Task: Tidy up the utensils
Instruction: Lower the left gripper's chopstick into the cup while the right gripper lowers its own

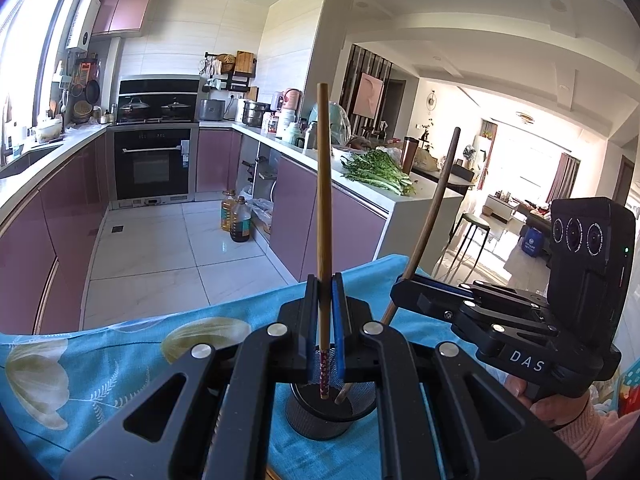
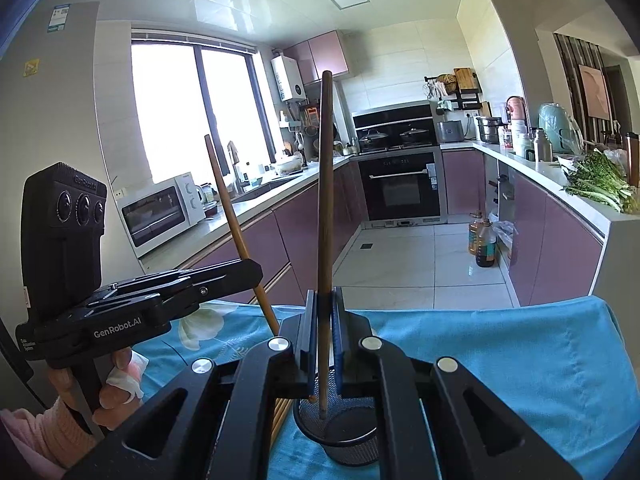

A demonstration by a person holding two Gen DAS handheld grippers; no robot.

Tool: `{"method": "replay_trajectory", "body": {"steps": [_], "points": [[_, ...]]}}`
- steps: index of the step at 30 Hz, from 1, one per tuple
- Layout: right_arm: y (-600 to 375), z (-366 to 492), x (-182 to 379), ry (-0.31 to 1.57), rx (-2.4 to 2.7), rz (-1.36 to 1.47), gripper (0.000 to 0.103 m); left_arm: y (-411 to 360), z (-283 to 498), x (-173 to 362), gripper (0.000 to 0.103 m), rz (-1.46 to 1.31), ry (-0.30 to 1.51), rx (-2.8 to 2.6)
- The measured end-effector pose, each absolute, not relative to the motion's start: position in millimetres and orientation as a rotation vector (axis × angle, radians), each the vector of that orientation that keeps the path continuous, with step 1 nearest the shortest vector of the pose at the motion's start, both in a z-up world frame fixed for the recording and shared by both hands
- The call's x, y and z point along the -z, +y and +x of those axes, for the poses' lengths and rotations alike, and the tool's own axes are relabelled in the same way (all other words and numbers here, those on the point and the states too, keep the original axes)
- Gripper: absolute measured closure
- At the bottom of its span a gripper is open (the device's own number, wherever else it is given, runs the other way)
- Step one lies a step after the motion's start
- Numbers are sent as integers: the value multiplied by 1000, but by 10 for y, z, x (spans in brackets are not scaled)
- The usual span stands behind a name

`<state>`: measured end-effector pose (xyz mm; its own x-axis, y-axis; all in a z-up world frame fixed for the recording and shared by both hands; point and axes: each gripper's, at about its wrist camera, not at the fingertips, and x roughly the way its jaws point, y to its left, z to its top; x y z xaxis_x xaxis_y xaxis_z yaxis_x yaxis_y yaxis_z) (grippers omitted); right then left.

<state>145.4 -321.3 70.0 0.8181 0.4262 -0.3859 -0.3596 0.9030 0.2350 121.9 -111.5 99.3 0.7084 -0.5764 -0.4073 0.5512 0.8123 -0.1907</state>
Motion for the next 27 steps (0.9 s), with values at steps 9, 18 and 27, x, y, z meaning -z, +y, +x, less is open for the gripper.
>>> {"method": "replay_trajectory", "body": {"steps": [9,18,27], "points": [[-3192,1513,-593,473,-404,146,97,-1195,1276,-887,95,-46,511,626],[-3176,1517,-546,491,-399,141,97,-1254,1334,-789,95,-36,538,619],[-3168,1559,-521,508,-392,142,97,-1304,1340,-738,95,-27,554,608]]}}
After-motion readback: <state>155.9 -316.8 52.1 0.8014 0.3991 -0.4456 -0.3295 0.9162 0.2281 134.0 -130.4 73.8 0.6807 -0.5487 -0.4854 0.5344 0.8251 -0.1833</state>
